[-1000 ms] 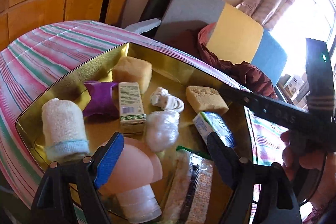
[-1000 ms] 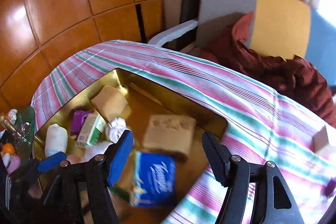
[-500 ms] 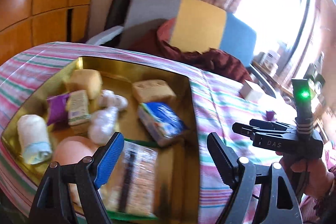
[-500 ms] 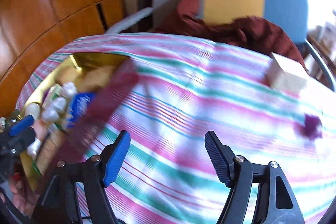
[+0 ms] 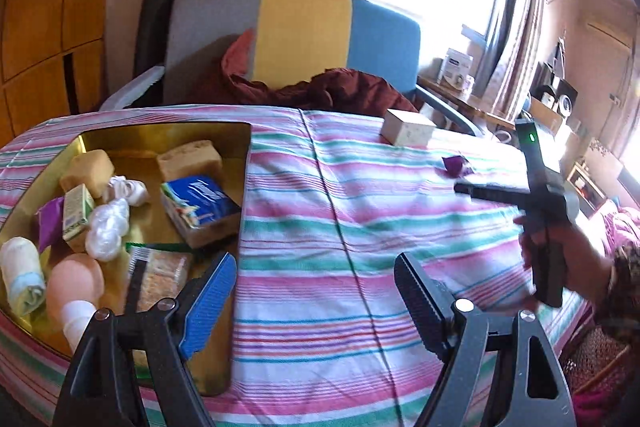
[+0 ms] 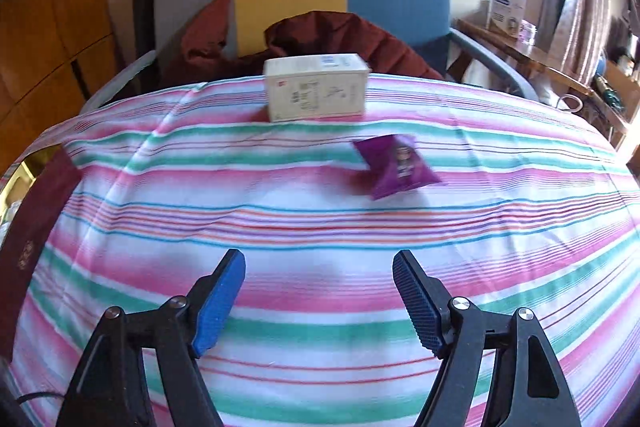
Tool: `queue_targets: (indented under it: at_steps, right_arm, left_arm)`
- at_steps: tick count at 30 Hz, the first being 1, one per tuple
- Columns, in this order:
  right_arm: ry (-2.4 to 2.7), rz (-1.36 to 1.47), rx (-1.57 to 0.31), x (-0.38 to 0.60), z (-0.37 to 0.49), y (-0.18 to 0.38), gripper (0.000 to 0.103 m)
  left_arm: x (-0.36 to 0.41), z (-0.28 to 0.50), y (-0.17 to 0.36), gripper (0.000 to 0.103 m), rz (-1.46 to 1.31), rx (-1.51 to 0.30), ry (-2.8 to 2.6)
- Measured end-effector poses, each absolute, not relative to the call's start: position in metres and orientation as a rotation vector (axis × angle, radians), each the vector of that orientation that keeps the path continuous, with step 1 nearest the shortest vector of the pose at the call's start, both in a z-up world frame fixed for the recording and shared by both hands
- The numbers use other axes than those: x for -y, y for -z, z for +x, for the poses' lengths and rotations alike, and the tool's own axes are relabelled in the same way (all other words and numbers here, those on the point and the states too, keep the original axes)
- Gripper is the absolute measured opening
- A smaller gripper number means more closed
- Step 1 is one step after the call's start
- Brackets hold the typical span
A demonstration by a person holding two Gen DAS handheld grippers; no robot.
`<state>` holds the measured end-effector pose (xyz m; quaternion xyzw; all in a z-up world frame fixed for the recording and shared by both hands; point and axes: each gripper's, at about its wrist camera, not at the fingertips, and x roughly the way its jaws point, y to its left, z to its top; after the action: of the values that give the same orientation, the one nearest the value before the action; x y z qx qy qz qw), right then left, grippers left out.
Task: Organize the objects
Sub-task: 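Move both grippers back from the tray toward the remaining items, then grasp the purple snack packet with right gripper while left grasps the white box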
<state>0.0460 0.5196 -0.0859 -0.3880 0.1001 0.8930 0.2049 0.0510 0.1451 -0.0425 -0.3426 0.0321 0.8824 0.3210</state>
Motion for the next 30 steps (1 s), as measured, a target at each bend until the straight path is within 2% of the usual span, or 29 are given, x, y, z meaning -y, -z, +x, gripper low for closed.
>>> queue_targets:
  at_steps: [7,14,19,20,22,24,30]
  right_arm:
    - [-2.459,-1.006,-0.300,-0.574,0.020,0.075,0.080]
    - [-2.492,-1.047,-0.337,-0.592,-0.008,0.089,0.079]
    - [-2.498,-1.147,-0.342,-0.591,-0.020,0.105,0.060]
    - [-2.495,-1.141,-0.336,-0.590,-0.020,0.105,0.059]
    - [-2.504,-1.125,-0.343,-0.590,-0.017,0.105,0.048]
    - [-2.506,-1.104,-0.365,-0.592,-0.012,0.105,0.042]
    - [-2.484,-1.056,-0.386,-0.594,-0.003,0.103,0.038]
  left_arm:
    - [-0.166,0.060,0.048,0.083,-0.924,-0.141,-2.257]
    - [-0.179,0.062,0.052,0.083,-0.942,-0.193,-2.234]
    - [-0.187,0.057,0.059,0.083,-0.979,-0.196,-2.222]
    - [-0.189,0.057,0.060,0.083,-0.987,-0.196,-2.219]
    - [-0.193,0.055,0.061,0.083,-0.995,-0.200,-2.213]
    - [-0.200,0.052,0.062,0.083,-1.001,-0.208,-2.203]
    - [-0.229,0.032,0.058,0.083,-1.018,-0.213,-2.183]
